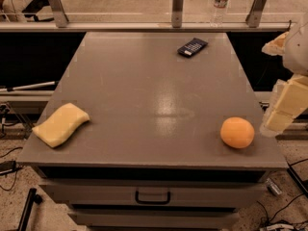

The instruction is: Move orange near rxbar blueberry

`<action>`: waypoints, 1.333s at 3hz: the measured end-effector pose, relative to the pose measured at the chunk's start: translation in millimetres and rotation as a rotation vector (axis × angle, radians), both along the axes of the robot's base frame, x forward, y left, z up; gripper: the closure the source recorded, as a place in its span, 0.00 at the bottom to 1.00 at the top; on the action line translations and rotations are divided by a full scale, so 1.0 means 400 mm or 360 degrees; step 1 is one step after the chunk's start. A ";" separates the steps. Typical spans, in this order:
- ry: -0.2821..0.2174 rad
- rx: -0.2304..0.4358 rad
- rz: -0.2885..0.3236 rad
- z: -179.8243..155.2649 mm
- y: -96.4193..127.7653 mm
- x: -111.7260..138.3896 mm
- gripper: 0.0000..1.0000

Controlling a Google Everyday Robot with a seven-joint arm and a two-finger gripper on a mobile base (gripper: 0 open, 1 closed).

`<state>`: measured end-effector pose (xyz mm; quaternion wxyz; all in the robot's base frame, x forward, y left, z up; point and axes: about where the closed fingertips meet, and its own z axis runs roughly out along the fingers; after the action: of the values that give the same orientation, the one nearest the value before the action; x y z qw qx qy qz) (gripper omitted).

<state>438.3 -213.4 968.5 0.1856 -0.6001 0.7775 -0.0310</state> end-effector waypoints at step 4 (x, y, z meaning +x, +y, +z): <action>0.0079 0.0108 0.0025 -0.237 0.016 -0.007 0.25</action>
Offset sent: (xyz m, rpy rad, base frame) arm -0.0021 0.0146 -0.1548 0.1071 0.0967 0.0446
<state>435.3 -207.0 873.7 0.1867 -0.6001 0.7777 0.0118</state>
